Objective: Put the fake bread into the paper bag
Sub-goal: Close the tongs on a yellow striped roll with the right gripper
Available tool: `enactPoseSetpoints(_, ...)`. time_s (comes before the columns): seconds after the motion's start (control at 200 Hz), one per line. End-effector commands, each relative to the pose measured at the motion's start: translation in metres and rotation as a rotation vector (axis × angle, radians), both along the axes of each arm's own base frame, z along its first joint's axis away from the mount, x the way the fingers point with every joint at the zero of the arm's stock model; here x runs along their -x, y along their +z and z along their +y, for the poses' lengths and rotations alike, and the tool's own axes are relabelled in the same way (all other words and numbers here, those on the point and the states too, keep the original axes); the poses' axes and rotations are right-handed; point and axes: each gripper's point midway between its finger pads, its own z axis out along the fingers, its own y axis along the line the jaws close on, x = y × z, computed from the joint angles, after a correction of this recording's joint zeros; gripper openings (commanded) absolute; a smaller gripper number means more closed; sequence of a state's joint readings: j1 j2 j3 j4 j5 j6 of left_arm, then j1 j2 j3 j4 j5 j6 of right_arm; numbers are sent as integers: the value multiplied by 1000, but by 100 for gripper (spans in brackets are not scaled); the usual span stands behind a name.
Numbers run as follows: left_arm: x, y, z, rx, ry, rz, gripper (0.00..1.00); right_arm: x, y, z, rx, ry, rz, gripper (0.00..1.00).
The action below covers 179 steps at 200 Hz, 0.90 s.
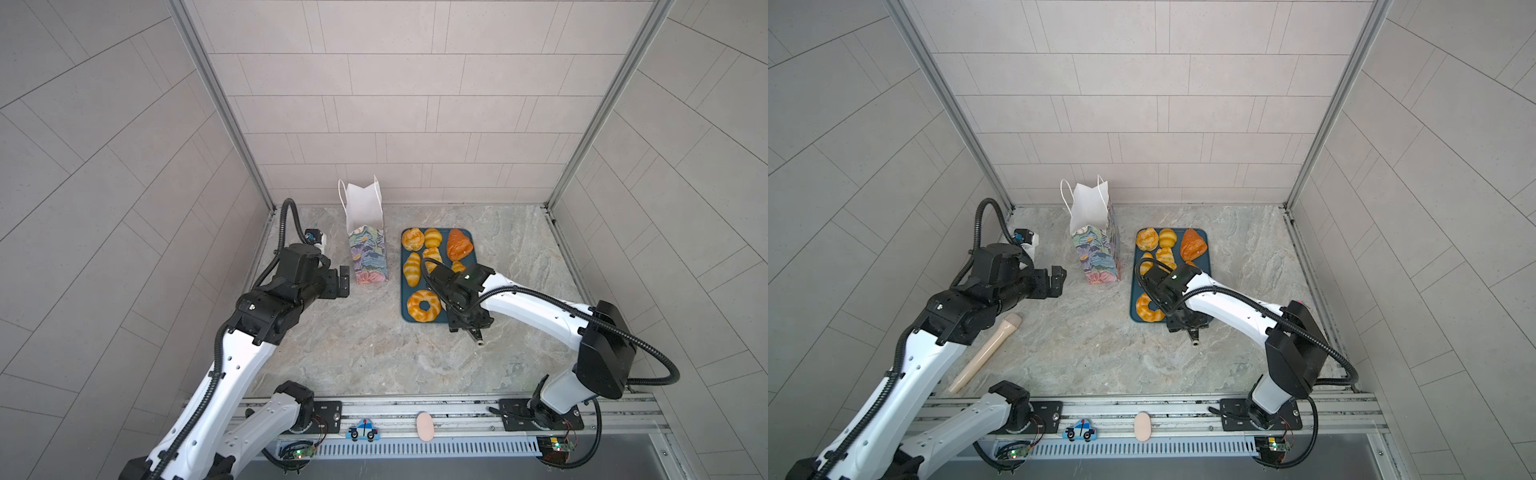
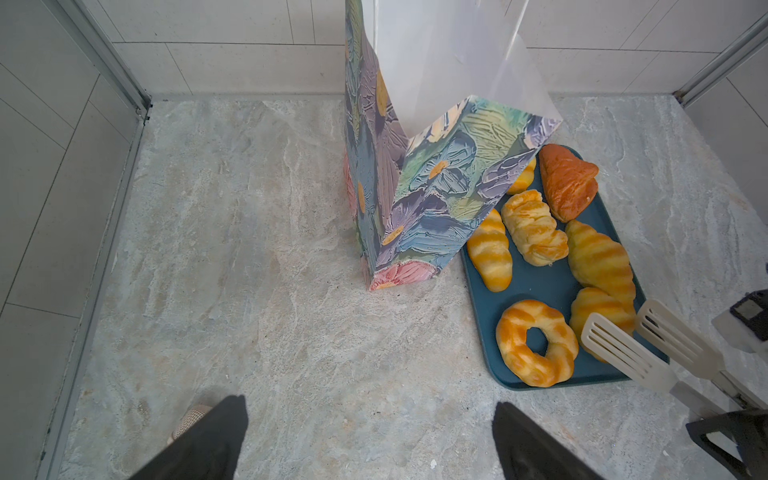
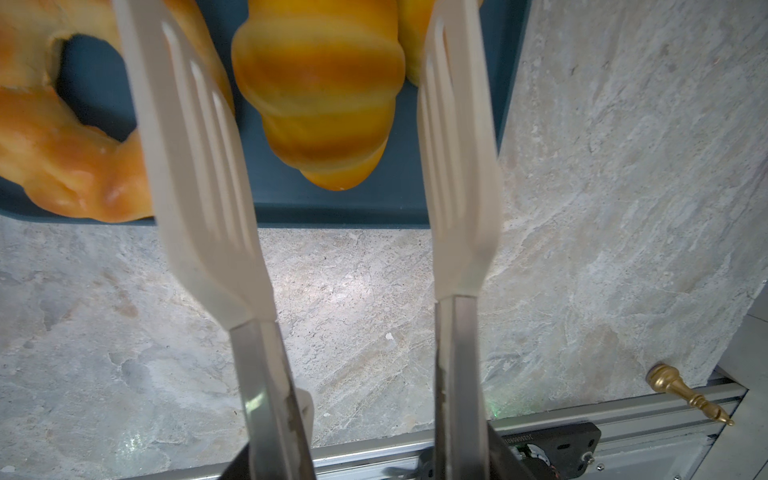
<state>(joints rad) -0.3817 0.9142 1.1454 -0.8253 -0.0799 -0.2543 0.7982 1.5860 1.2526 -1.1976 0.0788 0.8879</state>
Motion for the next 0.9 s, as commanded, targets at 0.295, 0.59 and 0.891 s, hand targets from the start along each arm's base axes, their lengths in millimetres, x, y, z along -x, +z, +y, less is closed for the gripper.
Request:
enactPoseSetpoints(0.295, 3, -5, 6, -17, 18, 17, 100, -8, -5, -3, 15, -33, 18, 56)
enactPoseSetpoints(0.59, 4, -3, 6, -16, 19, 10, 100, -14, -6, -5, 23, -32, 28, 58)
enactPoseSetpoints(0.891, 5, -2, 7, -19, 22, 8, 100, -14, -11, -5, 28, -16, 52, 52)
